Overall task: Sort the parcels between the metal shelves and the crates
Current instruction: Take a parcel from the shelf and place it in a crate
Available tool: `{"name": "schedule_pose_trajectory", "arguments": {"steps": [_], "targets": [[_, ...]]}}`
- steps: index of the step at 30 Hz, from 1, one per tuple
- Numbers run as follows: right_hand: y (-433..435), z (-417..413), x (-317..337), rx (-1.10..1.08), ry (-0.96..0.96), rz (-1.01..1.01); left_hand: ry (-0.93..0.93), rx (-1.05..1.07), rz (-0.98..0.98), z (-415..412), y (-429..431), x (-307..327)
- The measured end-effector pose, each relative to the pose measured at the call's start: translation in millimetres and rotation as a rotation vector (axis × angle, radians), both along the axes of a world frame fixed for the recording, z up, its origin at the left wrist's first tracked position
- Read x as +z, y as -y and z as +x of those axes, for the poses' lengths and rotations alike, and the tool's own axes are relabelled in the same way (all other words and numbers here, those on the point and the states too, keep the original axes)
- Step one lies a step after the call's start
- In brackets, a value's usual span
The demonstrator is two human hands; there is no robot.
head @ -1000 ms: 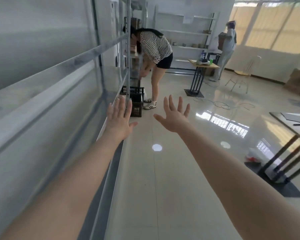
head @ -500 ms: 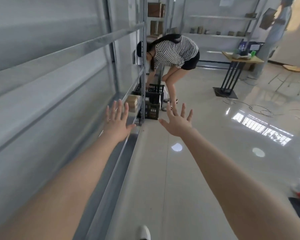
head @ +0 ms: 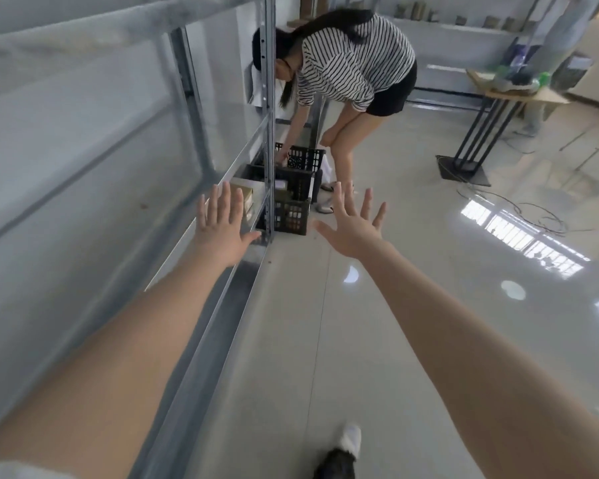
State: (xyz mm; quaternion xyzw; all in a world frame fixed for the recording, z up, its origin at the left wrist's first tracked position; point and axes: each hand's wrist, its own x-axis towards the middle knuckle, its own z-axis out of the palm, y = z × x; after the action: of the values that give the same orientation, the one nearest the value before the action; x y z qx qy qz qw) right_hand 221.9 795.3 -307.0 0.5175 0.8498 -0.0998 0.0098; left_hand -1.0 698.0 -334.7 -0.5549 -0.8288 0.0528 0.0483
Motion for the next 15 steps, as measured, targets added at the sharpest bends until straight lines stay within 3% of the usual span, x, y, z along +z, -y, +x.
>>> {"name": "schedule_pose_trajectory", "arguments": {"steps": [15], "targets": [[-297, -81, -22, 0.326, 0.035, -0.018, 0.061, 0.233, -0.034, -31, -246, -41]]}}
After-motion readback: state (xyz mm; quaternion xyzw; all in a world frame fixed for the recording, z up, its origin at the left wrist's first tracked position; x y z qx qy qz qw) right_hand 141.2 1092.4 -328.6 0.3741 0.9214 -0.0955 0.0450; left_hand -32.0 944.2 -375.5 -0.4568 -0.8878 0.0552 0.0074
